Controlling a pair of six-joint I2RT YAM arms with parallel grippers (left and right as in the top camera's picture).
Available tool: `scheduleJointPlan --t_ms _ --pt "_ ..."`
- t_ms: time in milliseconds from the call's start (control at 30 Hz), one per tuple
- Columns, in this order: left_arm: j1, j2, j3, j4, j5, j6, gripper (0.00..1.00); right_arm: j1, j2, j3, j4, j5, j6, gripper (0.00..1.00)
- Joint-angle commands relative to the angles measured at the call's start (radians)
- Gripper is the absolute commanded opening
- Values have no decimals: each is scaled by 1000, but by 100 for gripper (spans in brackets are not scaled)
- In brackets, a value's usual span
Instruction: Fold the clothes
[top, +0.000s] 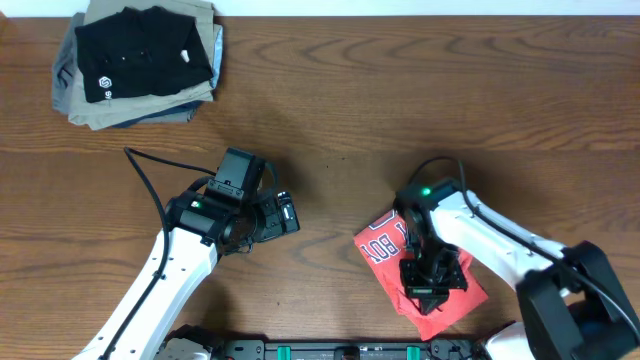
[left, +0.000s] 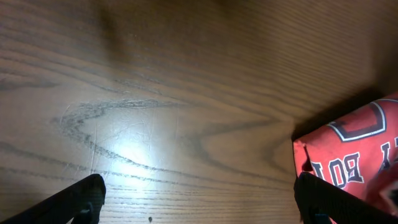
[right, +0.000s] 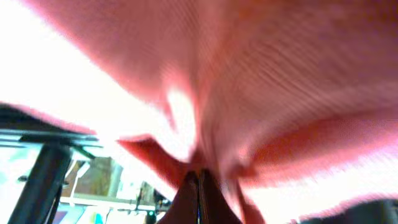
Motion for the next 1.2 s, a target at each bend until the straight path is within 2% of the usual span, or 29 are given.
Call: scheduleJointPlan --t_ms 0,67,133,167,200,233,267,333,400,600,767,867,967,1167 --pt "3 4 6 -9 -13 7 98 -15 -76 102 -38 91 22 1" --pt "3 4 6 -9 -13 7 98 -39 -113 161 -61 139 22 4" --pt "3 4 6 -8 -13 7 98 -69 -144 211 -71 167 21 14" --pt "3 4 6 -9 -13 7 98 -86 -160 234 -71 177 17 32" --pt "3 4 6 -9 -13 7 98 -97 -168 244 -70 185 17 42" --pt "3 4 6 -9 -13 7 98 -111 -177 253 -68 197 18 61" --pt "3 4 6 -9 -13 7 98 -130 -187 259 -61 217 18 76" --pt "3 4 6 -8 -13 7 98 -158 -195 258 -46 250 18 80" --pt "3 4 6 -8 -13 7 98 -190 -191 254 -21 262 18 75" --pt "3 4 6 -8 -13 7 98 -224 -165 211 79 263 18 36" --pt "3 4 6 -8 -13 7 98 -224 -103 124 203 262 19 17" --pt "3 4 6 -9 -13 27 98 -224 -51 87 203 263 45 3" --pt "3 4 6 -16 -13 30 98 -224 -10 67 161 264 111 2" --pt "3 4 6 -16 -13 30 98 -224 -10 61 63 267 134 1"
